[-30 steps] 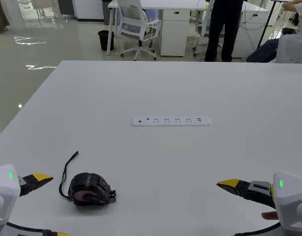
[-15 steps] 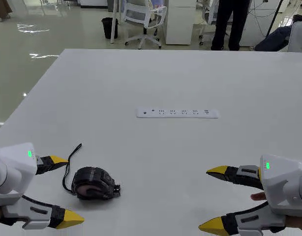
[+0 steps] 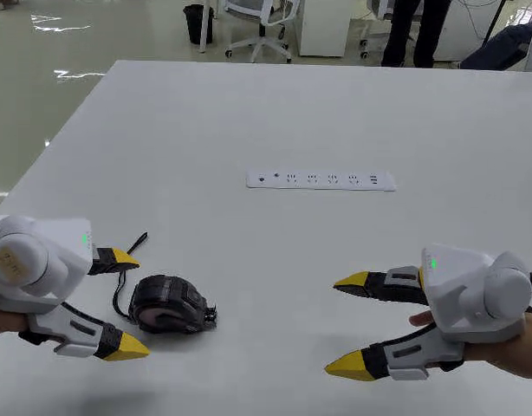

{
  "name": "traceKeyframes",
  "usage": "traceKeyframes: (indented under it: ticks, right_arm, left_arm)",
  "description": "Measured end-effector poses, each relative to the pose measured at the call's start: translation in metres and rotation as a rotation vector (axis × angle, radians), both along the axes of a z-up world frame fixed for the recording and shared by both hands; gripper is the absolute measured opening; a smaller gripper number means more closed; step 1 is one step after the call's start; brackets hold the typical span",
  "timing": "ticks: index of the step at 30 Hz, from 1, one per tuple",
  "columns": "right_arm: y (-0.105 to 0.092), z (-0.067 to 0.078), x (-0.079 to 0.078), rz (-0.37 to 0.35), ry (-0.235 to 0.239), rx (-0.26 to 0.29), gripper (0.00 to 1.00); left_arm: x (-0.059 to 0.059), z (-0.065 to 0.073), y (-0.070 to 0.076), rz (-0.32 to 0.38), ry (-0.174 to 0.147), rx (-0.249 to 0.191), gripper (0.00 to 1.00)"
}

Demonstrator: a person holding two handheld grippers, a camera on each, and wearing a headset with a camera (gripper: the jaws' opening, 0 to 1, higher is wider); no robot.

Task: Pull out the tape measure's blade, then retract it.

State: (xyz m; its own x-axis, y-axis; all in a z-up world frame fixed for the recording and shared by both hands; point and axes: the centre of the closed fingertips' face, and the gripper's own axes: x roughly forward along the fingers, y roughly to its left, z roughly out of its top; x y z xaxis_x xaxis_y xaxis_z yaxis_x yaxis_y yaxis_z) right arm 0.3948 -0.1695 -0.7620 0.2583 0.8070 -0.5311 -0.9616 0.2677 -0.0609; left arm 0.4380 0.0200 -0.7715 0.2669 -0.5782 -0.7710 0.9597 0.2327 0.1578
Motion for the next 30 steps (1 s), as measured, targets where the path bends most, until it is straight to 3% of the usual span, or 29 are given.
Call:
traceKeyframes:
  ticks: [8,18,30]
  right_arm:
    - [0.02,-0.006,0.013,0.038,-0.006,0.003,0.59]
    - [0.044,-0.011,0.031,0.071,-0.002,0.013,0.55]
    - [0.078,-0.02,0.042,0.107,0.012,0.024,0.45]
  left_arm:
    - [0.008,-0.007,0.001,-0.053,0.009,0.049,0.61]
    - [0.008,-0.016,0.001,-0.097,0.021,0.086,0.57]
    - [0.009,-0.024,-0.007,-0.147,0.033,0.101,0.45]
